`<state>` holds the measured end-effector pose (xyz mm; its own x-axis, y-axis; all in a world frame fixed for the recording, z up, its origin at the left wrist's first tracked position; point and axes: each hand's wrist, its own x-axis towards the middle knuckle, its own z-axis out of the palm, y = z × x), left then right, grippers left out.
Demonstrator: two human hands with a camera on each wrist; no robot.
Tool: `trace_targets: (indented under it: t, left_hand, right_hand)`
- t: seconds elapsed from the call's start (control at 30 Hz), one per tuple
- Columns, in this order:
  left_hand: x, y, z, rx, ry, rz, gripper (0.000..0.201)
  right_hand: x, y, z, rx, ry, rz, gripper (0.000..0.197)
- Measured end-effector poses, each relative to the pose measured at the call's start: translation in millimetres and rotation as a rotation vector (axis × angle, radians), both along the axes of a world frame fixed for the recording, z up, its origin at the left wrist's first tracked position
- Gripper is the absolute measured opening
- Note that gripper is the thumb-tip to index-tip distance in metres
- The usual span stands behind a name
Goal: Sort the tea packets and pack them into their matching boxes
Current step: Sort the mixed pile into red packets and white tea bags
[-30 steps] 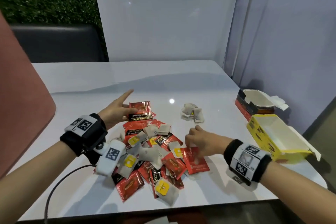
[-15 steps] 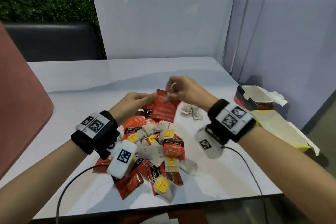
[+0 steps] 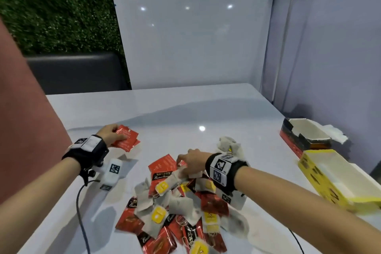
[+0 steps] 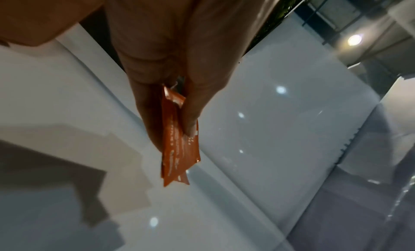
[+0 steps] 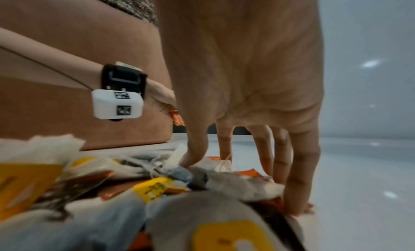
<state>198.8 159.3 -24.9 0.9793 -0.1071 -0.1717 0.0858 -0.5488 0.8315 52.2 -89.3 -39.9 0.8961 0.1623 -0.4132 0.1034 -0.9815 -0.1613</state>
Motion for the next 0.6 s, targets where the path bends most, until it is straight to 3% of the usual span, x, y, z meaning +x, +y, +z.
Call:
trace_targets:
  t: [0.2,0.43,0.6]
  left_hand:
    - [15.3,-4.6,-34.9,0.209,0.086,-0.036,0.038]
    - [11.4,-15.8,-43.0,0.255,0.076,-0.042,0.041]
    - [16.4,-16.9,-50.4,0.324,0.024,0.016,0.045]
  right_hand:
    - [-3.9,6.3,-10.7,0.064,-0.166,0.087,0.036]
    - [-0.4,-30.1,11.2,0.384,-0.39,-0.107,0.011]
    - [-21.0,-47.5,25.0,0.444,-0.391,-0.108,0.015]
